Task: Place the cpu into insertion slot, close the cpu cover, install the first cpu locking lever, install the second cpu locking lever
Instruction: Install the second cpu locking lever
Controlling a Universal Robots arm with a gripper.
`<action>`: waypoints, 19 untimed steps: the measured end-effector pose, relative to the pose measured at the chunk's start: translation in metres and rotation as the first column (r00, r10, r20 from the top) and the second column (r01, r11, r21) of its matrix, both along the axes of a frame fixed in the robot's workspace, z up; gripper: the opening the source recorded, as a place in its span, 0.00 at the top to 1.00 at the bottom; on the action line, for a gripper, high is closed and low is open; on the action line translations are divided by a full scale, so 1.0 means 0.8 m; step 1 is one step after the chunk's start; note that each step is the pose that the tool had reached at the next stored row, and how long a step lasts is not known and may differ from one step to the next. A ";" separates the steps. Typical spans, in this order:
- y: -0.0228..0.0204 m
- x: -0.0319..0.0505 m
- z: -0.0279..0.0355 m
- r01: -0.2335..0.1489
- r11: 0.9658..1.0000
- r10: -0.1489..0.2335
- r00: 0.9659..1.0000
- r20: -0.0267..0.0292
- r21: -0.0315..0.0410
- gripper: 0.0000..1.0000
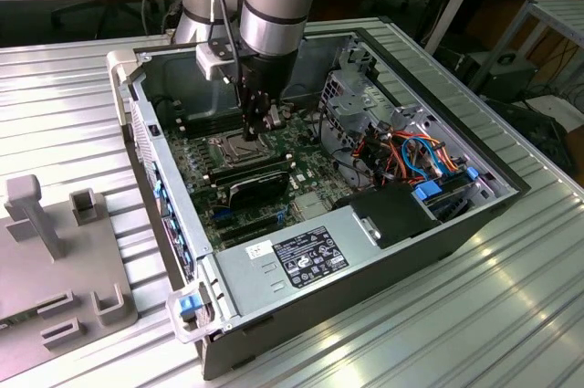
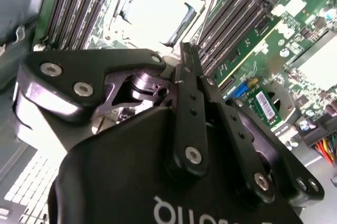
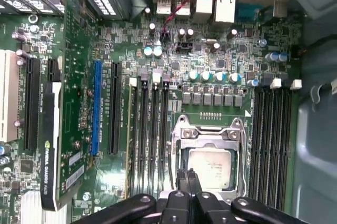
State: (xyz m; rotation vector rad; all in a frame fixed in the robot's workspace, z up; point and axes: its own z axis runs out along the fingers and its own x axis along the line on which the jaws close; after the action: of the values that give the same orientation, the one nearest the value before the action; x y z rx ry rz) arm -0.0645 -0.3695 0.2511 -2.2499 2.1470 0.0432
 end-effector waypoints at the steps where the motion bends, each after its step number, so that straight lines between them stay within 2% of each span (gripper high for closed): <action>1: -0.0011 -0.001 0.0000 0.000 1.000 0.000 1.000 0.000 0.000 0.89; 4: -0.0030 -0.003 0.0006 0.000 1.000 0.000 1.000 -0.001 -0.001 0.89; 6: -0.0032 -0.003 0.0006 0.000 1.000 0.000 1.000 -0.005 -0.001 0.89; 8: -0.0046 -0.009 0.0006 0.000 1.000 0.000 1.000 -0.006 -0.001 0.89; 10: -0.0066 -0.011 0.0006 0.000 1.000 0.000 1.000 -0.007 -0.001 0.89; 12: -0.0080 -0.011 0.0006 0.000 1.000 0.000 1.000 -0.013 -0.001 0.89; 15: -0.0108 -0.014 0.0006 -0.001 1.000 0.001 1.000 -0.014 0.000 0.89; 17: -0.0131 -0.016 0.0007 -0.002 1.000 0.002 1.000 -0.014 0.005 0.89; 19: -0.0176 -0.020 0.0006 -0.002 1.000 0.002 1.000 -0.014 0.015 0.89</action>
State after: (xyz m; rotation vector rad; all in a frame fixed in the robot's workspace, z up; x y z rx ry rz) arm -0.0805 -0.3836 0.2516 -2.2497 2.1439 0.0752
